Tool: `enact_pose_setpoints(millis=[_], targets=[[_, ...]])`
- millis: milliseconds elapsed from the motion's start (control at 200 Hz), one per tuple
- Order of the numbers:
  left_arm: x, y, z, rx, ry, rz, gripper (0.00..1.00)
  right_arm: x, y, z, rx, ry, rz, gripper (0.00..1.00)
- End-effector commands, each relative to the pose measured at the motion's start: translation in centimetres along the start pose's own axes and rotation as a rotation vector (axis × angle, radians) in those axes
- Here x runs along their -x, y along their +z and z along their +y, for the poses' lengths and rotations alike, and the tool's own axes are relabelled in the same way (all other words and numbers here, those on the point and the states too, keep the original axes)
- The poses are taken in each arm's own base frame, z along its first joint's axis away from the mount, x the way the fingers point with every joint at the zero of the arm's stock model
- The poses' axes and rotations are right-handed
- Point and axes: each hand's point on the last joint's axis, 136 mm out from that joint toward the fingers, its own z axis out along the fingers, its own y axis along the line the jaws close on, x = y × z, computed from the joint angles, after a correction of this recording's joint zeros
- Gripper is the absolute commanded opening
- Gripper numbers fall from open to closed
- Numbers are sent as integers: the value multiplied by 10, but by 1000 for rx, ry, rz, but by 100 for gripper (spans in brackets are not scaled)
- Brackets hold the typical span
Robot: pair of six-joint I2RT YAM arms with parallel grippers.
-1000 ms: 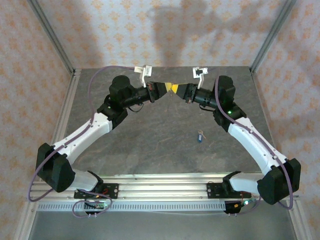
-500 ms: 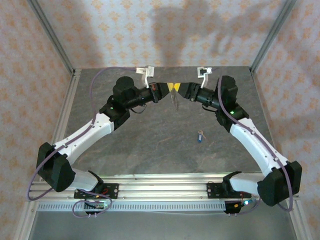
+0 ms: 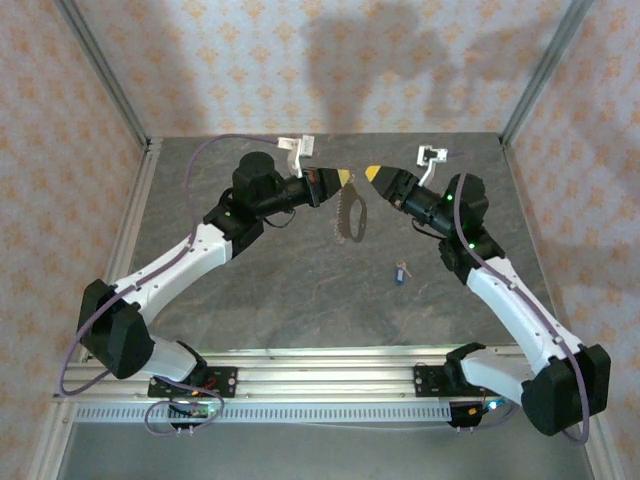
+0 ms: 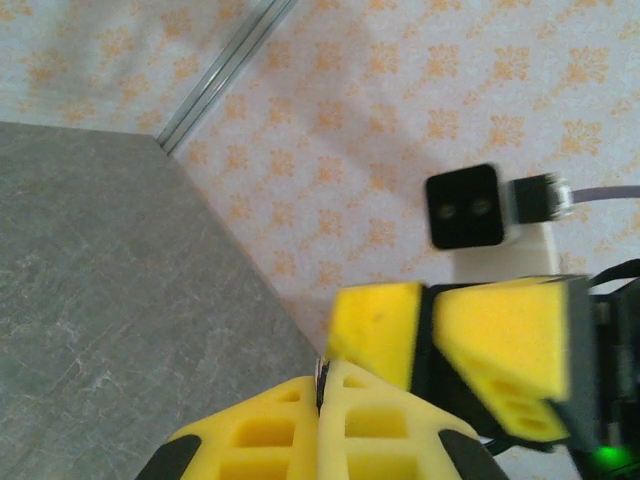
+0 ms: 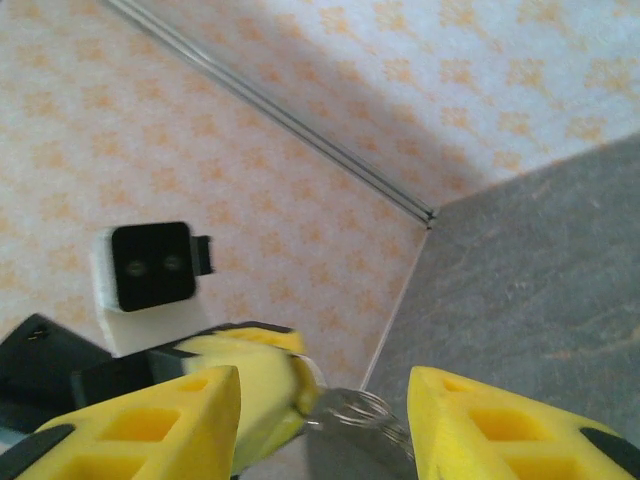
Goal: Put the keys on the keyring
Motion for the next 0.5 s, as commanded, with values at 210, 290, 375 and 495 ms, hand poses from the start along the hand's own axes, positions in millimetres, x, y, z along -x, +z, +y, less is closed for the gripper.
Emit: enact_pose_setpoints(millis=[210,290,375,495], targets=[[5,1,-25,-114,45,2,0,8,-5,17,94,11,-54,47],[3,2,-27,-131,61,29,0,2,-5,13,84,4,-36,47],[3,3,-30,-157,71,53,0,-3,-6,6,67,-1,-23,47],[4,5,-28,-184,68,81,0,-7,-6,2,64,-7,-13,46]])
